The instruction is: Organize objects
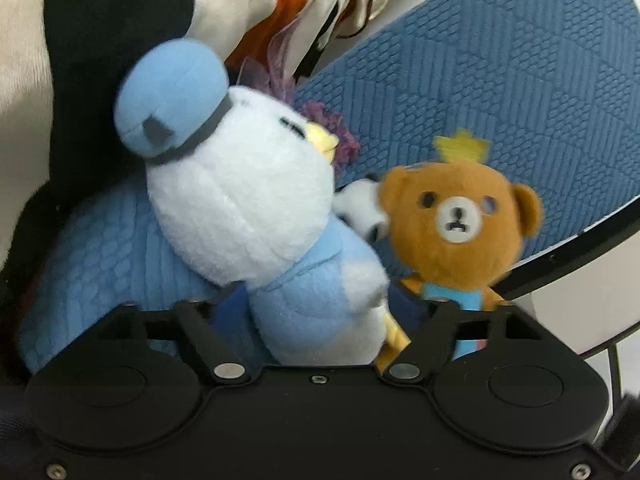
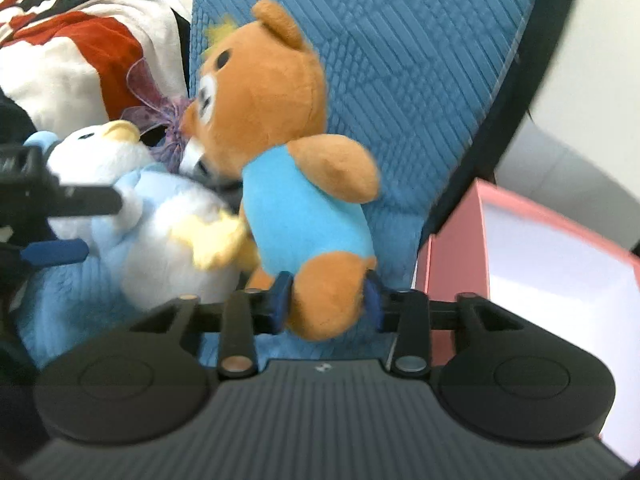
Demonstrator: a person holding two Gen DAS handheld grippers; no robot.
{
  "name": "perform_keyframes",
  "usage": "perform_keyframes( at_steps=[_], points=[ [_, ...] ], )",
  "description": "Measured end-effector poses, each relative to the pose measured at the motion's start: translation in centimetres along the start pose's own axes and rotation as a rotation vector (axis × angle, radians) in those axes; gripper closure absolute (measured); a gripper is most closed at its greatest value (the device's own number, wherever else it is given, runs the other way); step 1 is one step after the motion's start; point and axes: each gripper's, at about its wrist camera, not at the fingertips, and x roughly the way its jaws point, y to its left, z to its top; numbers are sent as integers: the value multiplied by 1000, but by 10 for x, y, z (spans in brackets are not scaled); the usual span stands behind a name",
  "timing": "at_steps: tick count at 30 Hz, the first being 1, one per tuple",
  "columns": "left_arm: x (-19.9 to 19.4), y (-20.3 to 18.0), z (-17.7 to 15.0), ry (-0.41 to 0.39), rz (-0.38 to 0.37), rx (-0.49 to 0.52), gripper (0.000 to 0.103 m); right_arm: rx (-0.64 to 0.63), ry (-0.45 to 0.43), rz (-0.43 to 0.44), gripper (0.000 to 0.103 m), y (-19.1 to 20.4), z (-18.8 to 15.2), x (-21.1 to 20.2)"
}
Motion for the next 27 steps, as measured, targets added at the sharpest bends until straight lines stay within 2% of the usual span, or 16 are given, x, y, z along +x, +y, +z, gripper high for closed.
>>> perform_keyframes(
  at_steps=[3,5,14,17,20,24,27],
  points=[
    [11,3,3,6,4,-28,16,41,2,21,62,-1,-9,5],
    [19,5,7,16,-9,-64,12,88,-6,40,62,7,-3,21],
    [33,8,-5,42,-3,-80,9,109,-68,69,61,7,7,34],
    [40,7,-4,46,10,-73,9,163,-70,95,61,1,12,44],
    [46,8,-5,54,20,-76,8,201,-73,136,57,-4,17,52],
    [57,14,-3,61,0,-131,7,251,-64,166,39,-10,22,66],
    [62,17,0,69,-16,-169,7,264,-54,168,37,-9,25,75]
  ],
)
